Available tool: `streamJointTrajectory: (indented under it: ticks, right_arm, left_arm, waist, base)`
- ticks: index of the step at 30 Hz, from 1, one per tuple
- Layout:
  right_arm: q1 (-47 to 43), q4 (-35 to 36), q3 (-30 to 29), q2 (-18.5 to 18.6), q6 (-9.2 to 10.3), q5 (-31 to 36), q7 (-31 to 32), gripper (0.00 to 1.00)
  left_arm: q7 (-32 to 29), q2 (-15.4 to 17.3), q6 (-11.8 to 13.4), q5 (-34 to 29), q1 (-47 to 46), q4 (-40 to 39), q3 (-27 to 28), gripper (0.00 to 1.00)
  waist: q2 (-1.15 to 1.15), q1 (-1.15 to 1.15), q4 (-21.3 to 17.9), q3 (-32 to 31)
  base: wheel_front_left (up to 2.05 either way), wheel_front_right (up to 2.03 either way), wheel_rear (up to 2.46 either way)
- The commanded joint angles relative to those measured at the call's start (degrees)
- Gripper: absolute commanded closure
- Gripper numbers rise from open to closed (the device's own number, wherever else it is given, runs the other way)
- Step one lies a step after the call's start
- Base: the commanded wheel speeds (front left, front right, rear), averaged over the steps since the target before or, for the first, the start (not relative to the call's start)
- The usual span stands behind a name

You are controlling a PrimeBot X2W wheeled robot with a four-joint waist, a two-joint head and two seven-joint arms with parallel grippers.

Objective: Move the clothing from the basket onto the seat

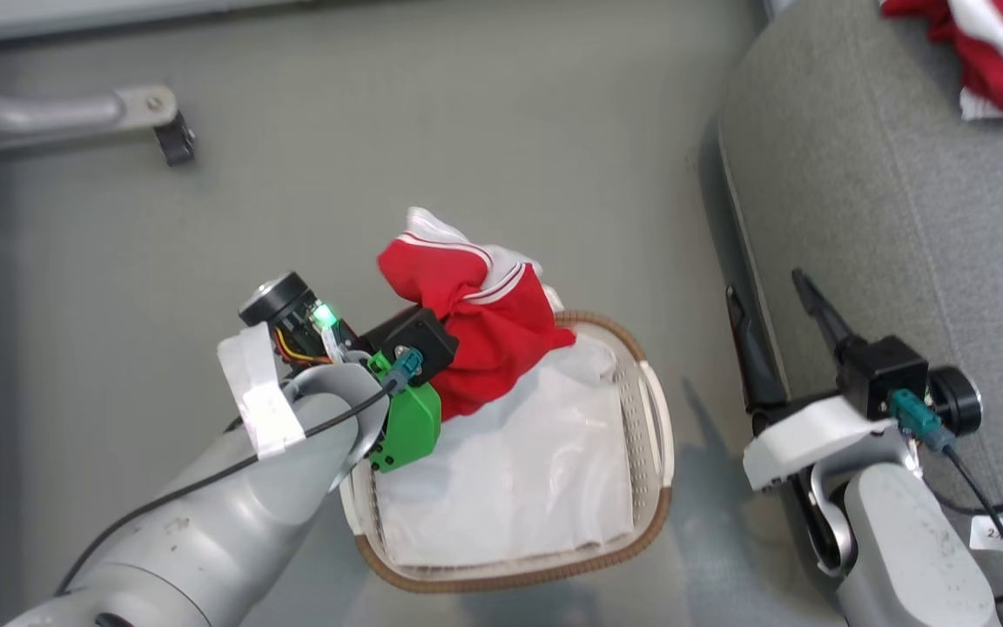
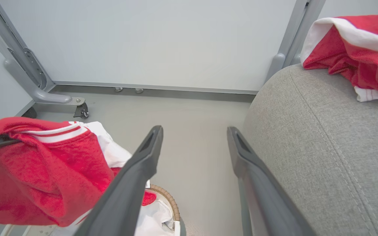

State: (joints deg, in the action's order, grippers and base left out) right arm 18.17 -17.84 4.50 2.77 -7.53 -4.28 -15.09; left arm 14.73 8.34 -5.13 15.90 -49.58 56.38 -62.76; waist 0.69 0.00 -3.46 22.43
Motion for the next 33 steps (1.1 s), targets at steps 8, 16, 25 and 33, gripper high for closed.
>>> streamJointTrajectory:
  ticks: [8, 16, 25, 33]
  right_arm:
    - [-5.4, -1.6, 0.4, 0.2, 0.08, -0.2, -0.1, 0.00]
    - [-6.5, -1.2, 1.6, 0.2, 0.08, -0.6, -0.1, 0.00]
    - [-5.1, -1.0, 3.9, 0.2, 0.08, -1.2, -0.1, 0.00]
    - [-0.7, -1.3, 9.5, 0.2, 0.08, -2.9, -0.1, 0.00]
  left_arm:
    - [-1.2, 6.0, -0.4, 0.2, -4.3, -9.1, 1.0, 1.00]
    - [-5.6, 12.3, 0.6, 1.9, -8.7, -20.9, 4.1, 1.00]
    - [-10.7, 15.8, 2.1, 3.0, -10.9, -31.1, 5.6, 1.00]
    - [-11.0, 16.8, 1.8, 3.0, -10.7, -36.2, 4.8, 1.00]
  waist:
    - [-0.69, 0.00, 1.6, -16.8]
    - [-0.69, 0.00, 0.1, -20.0]
    - [-0.69, 0.00, -0.5, -21.6]
    - [-0.69, 0.00, -0.2, -21.4]
  base:
    - [0.00, 0.00, 0.00]
    - [0.00, 0.00, 0.00]
    - [0.00, 0.00, 0.00]
    - [0.00, 0.00, 0.00]
